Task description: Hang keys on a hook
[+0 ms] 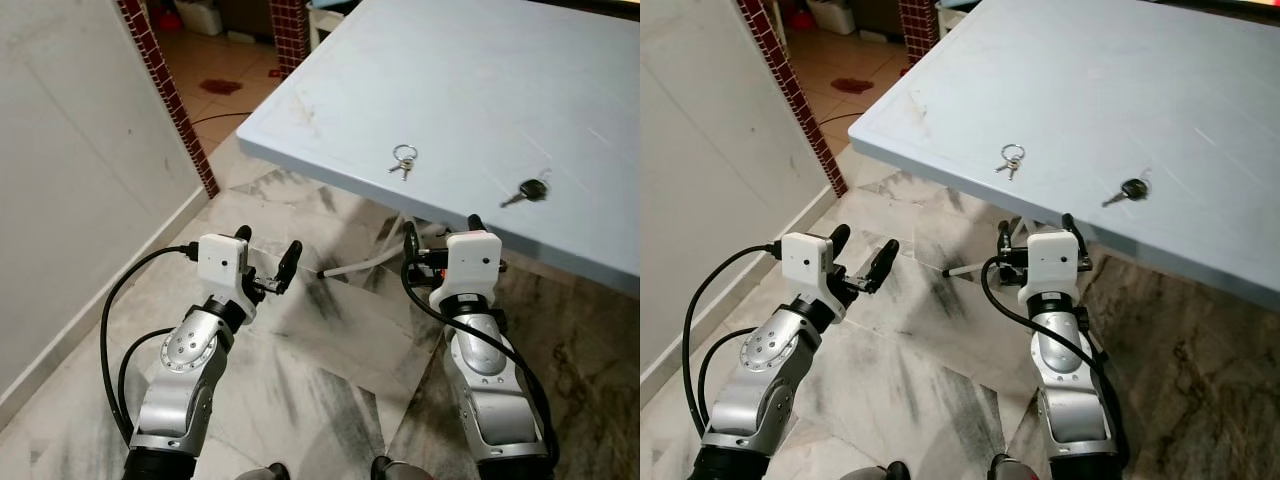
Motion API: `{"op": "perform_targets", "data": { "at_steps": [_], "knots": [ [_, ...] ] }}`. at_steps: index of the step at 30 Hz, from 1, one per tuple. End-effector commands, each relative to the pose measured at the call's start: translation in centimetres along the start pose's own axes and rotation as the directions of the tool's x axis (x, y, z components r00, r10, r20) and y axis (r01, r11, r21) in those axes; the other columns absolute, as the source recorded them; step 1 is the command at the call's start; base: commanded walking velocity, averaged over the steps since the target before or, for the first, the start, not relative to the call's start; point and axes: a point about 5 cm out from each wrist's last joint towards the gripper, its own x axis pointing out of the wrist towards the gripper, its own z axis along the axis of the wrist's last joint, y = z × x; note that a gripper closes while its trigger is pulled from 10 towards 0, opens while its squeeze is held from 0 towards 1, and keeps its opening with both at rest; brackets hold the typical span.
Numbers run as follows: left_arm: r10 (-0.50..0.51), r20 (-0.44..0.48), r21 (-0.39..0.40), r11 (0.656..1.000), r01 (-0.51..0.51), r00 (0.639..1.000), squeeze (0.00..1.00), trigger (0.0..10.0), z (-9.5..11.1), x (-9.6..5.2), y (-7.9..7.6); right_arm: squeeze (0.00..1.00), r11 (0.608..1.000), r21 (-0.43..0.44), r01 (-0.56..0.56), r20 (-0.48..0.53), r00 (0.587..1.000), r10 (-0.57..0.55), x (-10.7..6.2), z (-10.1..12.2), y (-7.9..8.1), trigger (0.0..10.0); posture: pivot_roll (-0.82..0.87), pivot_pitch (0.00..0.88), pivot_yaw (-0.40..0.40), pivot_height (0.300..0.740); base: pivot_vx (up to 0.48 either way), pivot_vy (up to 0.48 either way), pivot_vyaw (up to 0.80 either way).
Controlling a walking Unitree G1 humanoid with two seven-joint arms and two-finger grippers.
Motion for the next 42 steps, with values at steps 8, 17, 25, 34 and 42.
{"op": "perform_targets", "data": {
  "at_steps": [8, 17, 25, 34, 42],
  "knots": [
    [-0.006, -0.013, 0.007, 1.000, 0.006, 1.000, 0.00, 10.0, -0.1, -0.3, 0.2, 0.00, 1.000, 0.019, -0.003, 0.001, 1.000, 0.003, -0.1, 0.2, 0.2, 10.0, -0.09, 0.191, 0.085, 0.740, 0.395, 0.000, 0.00],
    [-0.014, -0.019, 0.008, 1.000, 0.014, 1.000, 0.00, 10.0, -0.1, -0.3, 0.0, 0.00, 0.999, 0.038, 0.020, -0.015, 1.000, -0.020, 0.0, 0.0, -0.1, 10.0, -0.08, 0.187, 0.089, 0.740, 0.392, 0.000, 0.00],
    [-0.018, -0.020, 0.009, 1.000, 0.018, 1.000, 0.00, 10.0, 0.0, -0.3, 0.1, 0.00, 0.996, 0.063, 0.056, -0.053, 0.997, -0.053, 0.4, -0.1, -0.2, 10.0, -0.08, 0.187, 0.091, 0.740, 0.373, 0.000, 0.00],
    [-0.012, -0.025, 0.018, 1.000, 0.013, 1.000, 0.00, 10.0, 0.0, -0.4, 0.2, 0.00, 0.988, 0.113, 0.101, -0.086, 0.992, -0.092, 1.4, 1.1, 0.2, 10.0, -0.07, 0.190, 0.099, 0.740, 0.101, 0.000, 0.00],
    [-0.017, -0.023, 0.021, 1.000, 0.017, 1.000, 0.00, 10.0, 0.3, -0.3, 0.3, 0.00, 0.983, 0.146, 0.111, -0.126, 0.988, -0.093, 1.6, 1.6, 0.7, 10.0, -0.06, 0.191, 0.110, 0.740, 0.000, 0.000, 0.00]
  ]
}}
